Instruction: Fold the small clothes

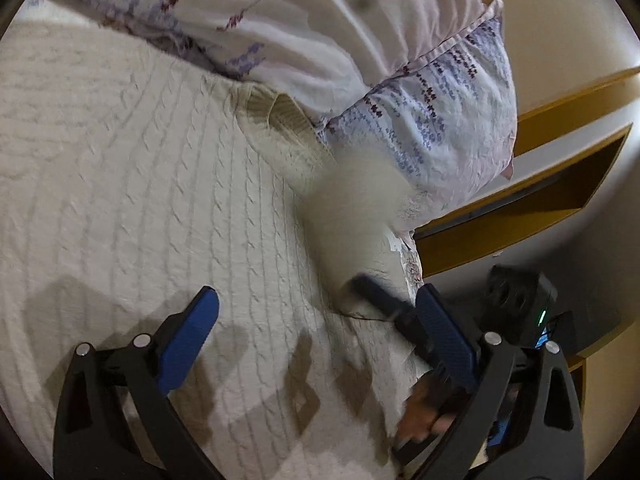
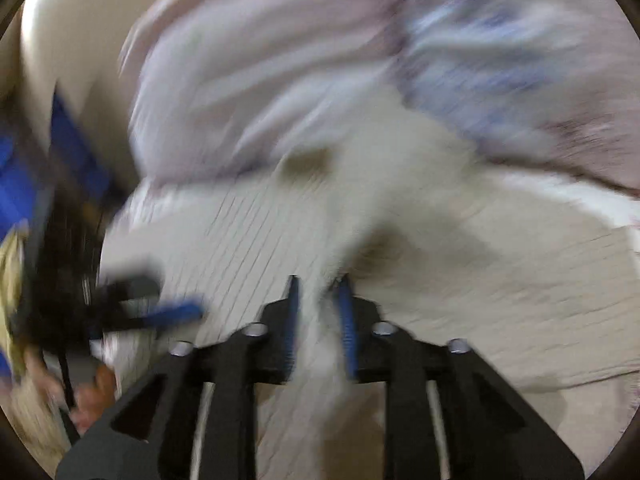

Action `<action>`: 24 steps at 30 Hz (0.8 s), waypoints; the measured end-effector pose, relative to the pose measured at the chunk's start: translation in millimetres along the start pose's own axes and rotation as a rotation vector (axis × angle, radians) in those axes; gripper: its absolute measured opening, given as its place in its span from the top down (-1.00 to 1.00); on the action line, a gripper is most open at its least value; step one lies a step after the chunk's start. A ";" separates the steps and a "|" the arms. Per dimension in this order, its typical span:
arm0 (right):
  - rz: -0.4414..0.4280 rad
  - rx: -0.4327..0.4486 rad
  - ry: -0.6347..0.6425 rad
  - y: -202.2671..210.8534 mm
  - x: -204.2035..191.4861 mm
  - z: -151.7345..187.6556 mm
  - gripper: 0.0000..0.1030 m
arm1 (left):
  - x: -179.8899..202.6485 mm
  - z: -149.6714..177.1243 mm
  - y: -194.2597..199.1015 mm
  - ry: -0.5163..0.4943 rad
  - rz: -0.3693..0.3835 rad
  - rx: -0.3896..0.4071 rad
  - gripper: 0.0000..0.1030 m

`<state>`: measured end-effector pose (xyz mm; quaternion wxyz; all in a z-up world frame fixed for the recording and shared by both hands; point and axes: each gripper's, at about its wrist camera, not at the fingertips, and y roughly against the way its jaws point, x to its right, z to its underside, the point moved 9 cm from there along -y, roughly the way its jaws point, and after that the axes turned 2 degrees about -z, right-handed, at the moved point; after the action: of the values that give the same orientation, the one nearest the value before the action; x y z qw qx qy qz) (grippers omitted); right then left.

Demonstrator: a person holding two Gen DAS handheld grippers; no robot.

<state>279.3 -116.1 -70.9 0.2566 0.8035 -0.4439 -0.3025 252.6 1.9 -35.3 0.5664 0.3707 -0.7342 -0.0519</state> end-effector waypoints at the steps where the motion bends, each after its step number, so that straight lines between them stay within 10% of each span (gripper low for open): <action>1: -0.004 -0.005 -0.006 1.0 0.3 5.8 0.24 | 0.1 0.5 -2.7 0.004 -0.004 -0.004 -0.86; 8: -0.038 0.041 -0.346 47.3 53.7 34.0 0.00 | -5.3 -2.3 -17.3 0.057 -0.054 -0.016 -0.47; 16: 0.095 0.249 -0.816 100.6 179.0 62.8 0.02 | -27.4 -28.9 -31.8 0.067 -0.156 0.012 0.83; 24: 0.189 0.359 -0.801 103.7 207.3 51.4 0.82 | 5.1 -64.2 -6.5 -0.193 -0.210 0.185 0.86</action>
<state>272.4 -352.7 -89.1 -0.0528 0.6106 -0.6252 -0.4832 311.2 16.2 -11.8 0.4482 0.4892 -0.7441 -0.0782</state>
